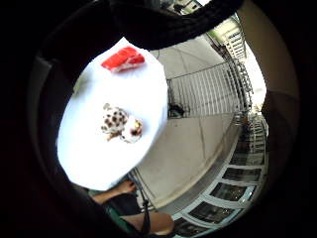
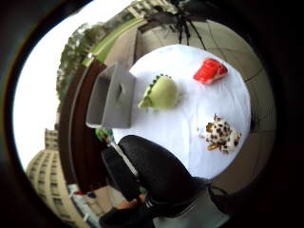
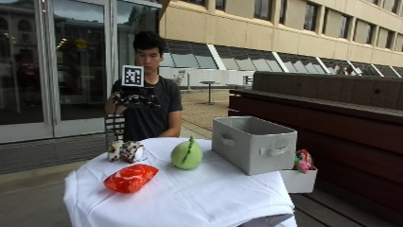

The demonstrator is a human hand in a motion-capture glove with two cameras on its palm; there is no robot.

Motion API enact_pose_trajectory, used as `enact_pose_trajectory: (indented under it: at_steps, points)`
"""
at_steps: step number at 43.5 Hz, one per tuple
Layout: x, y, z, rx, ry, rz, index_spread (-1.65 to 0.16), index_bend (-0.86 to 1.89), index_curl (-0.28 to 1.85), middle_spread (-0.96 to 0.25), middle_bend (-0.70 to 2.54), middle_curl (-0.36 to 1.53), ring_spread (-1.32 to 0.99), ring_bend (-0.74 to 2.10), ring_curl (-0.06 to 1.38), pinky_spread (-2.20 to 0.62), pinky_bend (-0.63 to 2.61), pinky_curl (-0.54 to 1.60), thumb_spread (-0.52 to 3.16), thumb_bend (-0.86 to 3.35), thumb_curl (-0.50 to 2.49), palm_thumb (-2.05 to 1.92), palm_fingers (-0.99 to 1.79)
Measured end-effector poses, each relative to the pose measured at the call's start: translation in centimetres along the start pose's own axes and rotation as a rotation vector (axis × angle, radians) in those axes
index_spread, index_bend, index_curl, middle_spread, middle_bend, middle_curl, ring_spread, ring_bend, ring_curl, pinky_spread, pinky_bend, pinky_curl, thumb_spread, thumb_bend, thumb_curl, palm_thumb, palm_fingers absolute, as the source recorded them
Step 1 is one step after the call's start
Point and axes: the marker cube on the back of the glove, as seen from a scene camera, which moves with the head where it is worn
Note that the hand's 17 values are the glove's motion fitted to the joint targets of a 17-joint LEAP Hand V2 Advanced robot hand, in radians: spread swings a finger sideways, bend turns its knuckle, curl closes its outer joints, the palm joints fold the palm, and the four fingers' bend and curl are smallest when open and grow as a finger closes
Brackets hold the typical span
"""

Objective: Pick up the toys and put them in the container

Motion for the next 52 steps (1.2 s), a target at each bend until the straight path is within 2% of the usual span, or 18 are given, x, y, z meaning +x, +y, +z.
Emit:
enact_pose_trajectory:
  at_steps: [5, 11, 15, 18, 19, 22, 25, 32, 37, 40, 43, 44, 47, 52]
  points:
    - [2.8, 0.5, 5.2, -0.128, -0.02, -0.042, -0.32, 0.13, 0.22, -0.1, 0.2, 0.27, -0.14, 0.2, 0.15, 0.04, 0.8, 0.32, 0.94, -0.11, 0.05, -0.17, -0.04]
    - [4.2, 0.4, 11.6, -0.045, -0.037, 0.025, -0.33, 0.11, 0.21, -0.1, 0.19, 0.29, -0.1, 0.24, 0.18, 0.05, 0.85, 0.34, 0.93, -0.1, 0.07, -0.15, -0.05]
    - [5.1, 0.5, 15.3, -0.08, -0.025, 0.022, -0.32, 0.08, 0.19, -0.1, 0.2, 0.3, -0.09, 0.29, 0.2, 0.06, 0.93, 0.36, 0.93, -0.07, 0.09, -0.09, -0.01]
    - [5.5, -0.4, 17.4, 0.014, -0.032, -0.012, -0.33, 0.07, 0.18, -0.09, 0.21, 0.31, -0.09, 0.32, 0.21, 0.06, 0.98, 0.37, 0.93, -0.06, 0.11, -0.07, -0.01]
    - [5.6, -0.3, 17.8, 0.001, -0.036, -0.013, -0.33, 0.07, 0.17, -0.09, 0.22, 0.32, -0.09, 0.32, 0.22, 0.06, 1.0, 0.38, 0.94, -0.05, 0.12, -0.05, -0.01]
    - [5.5, 1.4, 17.9, -0.183, -0.053, 0.014, -0.32, 0.06, 0.16, -0.09, 0.23, 0.33, -0.08, 0.36, 0.23, 0.05, 1.06, 0.39, 0.97, -0.02, 0.14, 0.0, 0.0]
    - [5.4, 2.2, 18.6, -0.256, -0.065, 0.03, -0.32, 0.07, 0.15, -0.09, 0.25, 0.34, -0.08, 0.39, 0.24, 0.05, 1.1, 0.4, 1.0, 0.01, 0.16, 0.05, 0.02]
    - [4.7, 3.7, 19.8, -0.263, -0.081, 0.038, -0.34, 0.18, 0.17, -0.09, 0.28, 0.36, -0.14, 0.61, 0.28, -0.06, 1.09, 0.37, 1.14, 0.17, 0.24, 0.35, 0.34]
    - [4.5, 3.3, 19.9, -0.084, -0.112, 0.015, -0.35, 0.25, 0.22, -0.1, 0.3, 0.38, -0.2, 0.75, 0.34, -0.17, 1.03, 0.36, 1.22, 0.3, 0.32, 0.56, 0.58]
    - [4.3, 4.4, 19.1, -0.107, -0.101, 0.036, -0.34, 0.22, 0.22, -0.12, 0.35, 0.4, -0.25, 0.8, 0.35, -0.24, 1.0, 0.34, 1.2, 0.33, 0.36, 0.64, 0.71]
    - [4.2, 4.0, 18.4, -0.057, -0.052, 0.033, -0.33, 0.24, 0.24, -0.13, 0.43, 0.43, -0.29, 0.81, 0.35, -0.3, 0.94, 0.32, 1.12, 0.36, 0.4, 0.73, 0.86]
    - [4.2, 3.8, 18.1, -0.06, -0.03, 0.027, -0.33, 0.28, 0.26, -0.14, 0.49, 0.45, -0.3, 0.84, 0.37, -0.33, 0.89, 0.31, 1.07, 0.38, 0.43, 0.79, 1.0]
    - [4.0, 3.8, 16.8, -0.167, 0.023, 0.032, -0.32, 0.28, 0.27, -0.15, 0.56, 0.47, -0.32, 0.89, 0.38, -0.38, 0.81, 0.29, 0.97, 0.43, 0.48, 0.89, 1.18]
    - [3.4, 2.8, 14.8, -0.246, -0.026, 0.045, -0.31, 0.31, 0.31, -0.19, 0.71, 0.51, -0.35, 0.92, 0.4, -0.44, 0.74, 0.3, 0.89, 0.56, 0.55, 1.05, 1.28]
